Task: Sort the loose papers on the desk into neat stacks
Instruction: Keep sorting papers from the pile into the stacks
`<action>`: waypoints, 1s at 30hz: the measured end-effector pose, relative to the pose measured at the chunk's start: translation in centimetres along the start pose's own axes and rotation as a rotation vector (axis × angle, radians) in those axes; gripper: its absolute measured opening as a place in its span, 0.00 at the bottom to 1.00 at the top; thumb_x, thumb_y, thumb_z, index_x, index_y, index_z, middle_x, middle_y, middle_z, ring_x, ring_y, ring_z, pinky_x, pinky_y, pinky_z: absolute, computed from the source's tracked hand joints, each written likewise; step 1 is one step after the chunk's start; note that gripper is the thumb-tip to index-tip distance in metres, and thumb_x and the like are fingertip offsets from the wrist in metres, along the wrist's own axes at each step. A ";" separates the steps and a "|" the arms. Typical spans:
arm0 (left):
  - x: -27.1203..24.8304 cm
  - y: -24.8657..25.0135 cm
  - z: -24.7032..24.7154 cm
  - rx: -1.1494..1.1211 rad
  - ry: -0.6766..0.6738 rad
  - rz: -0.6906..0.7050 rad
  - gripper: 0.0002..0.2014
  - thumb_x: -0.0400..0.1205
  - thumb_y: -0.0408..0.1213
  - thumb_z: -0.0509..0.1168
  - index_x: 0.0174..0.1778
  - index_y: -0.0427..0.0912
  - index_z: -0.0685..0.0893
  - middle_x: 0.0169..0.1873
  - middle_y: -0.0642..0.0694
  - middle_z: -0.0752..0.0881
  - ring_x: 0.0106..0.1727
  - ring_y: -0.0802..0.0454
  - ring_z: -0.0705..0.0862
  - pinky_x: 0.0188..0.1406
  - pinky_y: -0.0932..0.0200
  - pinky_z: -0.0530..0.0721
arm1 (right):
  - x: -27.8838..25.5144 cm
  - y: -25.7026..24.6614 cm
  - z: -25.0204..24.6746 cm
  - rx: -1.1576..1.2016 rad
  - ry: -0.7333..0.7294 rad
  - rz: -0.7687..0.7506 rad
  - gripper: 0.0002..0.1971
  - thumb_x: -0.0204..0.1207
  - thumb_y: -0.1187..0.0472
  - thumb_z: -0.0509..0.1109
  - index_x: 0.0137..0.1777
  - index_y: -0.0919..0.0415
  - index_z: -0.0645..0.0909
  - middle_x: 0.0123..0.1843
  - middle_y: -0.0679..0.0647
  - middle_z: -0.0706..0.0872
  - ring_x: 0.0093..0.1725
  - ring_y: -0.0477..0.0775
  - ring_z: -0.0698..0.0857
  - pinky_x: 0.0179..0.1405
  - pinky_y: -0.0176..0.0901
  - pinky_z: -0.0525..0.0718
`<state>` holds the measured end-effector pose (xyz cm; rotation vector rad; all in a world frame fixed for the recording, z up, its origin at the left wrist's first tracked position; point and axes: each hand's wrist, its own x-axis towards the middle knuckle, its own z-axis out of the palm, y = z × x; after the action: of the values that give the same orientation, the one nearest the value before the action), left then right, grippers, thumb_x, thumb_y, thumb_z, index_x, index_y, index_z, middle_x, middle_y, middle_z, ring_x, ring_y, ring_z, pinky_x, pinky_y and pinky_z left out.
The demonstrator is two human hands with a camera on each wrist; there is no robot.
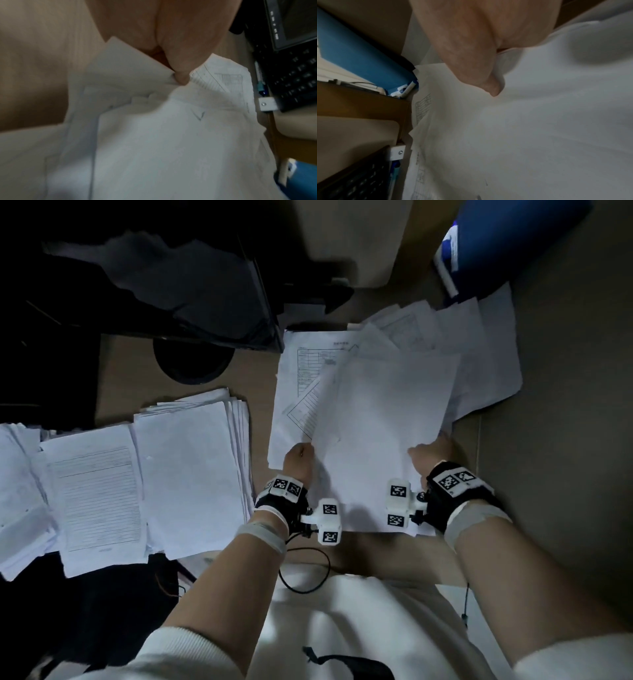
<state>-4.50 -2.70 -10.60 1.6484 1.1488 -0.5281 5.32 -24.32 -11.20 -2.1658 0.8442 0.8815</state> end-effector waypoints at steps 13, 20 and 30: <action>-0.8 0.6 -1.7 0.194 -0.225 0.135 0.29 0.79 0.36 0.75 0.76 0.37 0.76 0.67 0.41 0.85 0.67 0.41 0.83 0.64 0.54 0.78 | -3.6 2.4 2.4 0.184 -0.157 0.066 0.17 0.71 0.77 0.67 0.57 0.63 0.73 0.48 0.56 0.78 0.43 0.54 0.77 0.38 0.38 0.76; 1.7 5.4 -1.8 0.336 -0.111 0.251 0.26 0.78 0.42 0.70 0.73 0.41 0.80 0.69 0.41 0.83 0.69 0.40 0.81 0.68 0.44 0.81 | -3.6 0.8 1.6 0.335 -0.126 0.199 0.38 0.52 0.56 0.82 0.64 0.66 0.78 0.56 0.60 0.87 0.52 0.65 0.88 0.57 0.66 0.87; 6.1 7.7 -3.0 0.600 -0.030 0.186 0.36 0.77 0.52 0.73 0.81 0.46 0.71 0.80 0.43 0.63 0.80 0.38 0.67 0.81 0.39 0.65 | -1.2 -3.6 3.5 0.115 -0.148 0.205 0.36 0.61 0.56 0.81 0.67 0.71 0.73 0.57 0.62 0.82 0.43 0.61 0.81 0.27 0.40 0.74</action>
<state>4.41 2.41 -10.49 2.2215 0.8423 -0.8266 6.08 -19.21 -11.18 -1.9135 1.0289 1.0534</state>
